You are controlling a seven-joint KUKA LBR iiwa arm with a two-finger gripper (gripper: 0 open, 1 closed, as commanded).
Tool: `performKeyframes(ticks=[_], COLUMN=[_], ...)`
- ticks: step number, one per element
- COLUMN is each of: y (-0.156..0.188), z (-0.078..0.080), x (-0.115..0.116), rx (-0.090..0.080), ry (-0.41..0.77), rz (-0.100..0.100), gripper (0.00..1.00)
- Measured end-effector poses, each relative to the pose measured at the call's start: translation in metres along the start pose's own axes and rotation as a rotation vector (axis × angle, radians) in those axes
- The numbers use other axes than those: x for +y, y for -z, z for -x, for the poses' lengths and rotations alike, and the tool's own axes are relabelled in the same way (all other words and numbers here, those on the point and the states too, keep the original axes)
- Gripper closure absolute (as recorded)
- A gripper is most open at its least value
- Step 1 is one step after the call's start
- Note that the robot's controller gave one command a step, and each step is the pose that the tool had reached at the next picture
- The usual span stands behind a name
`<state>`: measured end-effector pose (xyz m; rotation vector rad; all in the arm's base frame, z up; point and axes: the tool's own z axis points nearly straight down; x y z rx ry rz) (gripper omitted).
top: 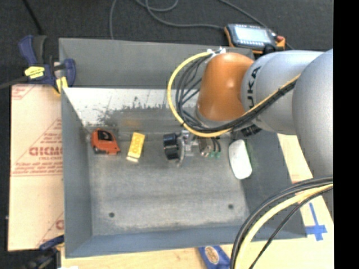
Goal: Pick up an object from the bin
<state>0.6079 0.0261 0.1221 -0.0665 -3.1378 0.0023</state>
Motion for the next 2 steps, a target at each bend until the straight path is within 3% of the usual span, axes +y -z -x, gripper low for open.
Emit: performKeyframes(ticks=[1, 2], y=[0.062, 0.118], z=[0.011, 0.015], x=[-0.009, 0.000], rx=[-0.004, -0.005], ry=[0.036, 0.064], rz=[0.001, -0.001], gripper=[1.00, 1.00])
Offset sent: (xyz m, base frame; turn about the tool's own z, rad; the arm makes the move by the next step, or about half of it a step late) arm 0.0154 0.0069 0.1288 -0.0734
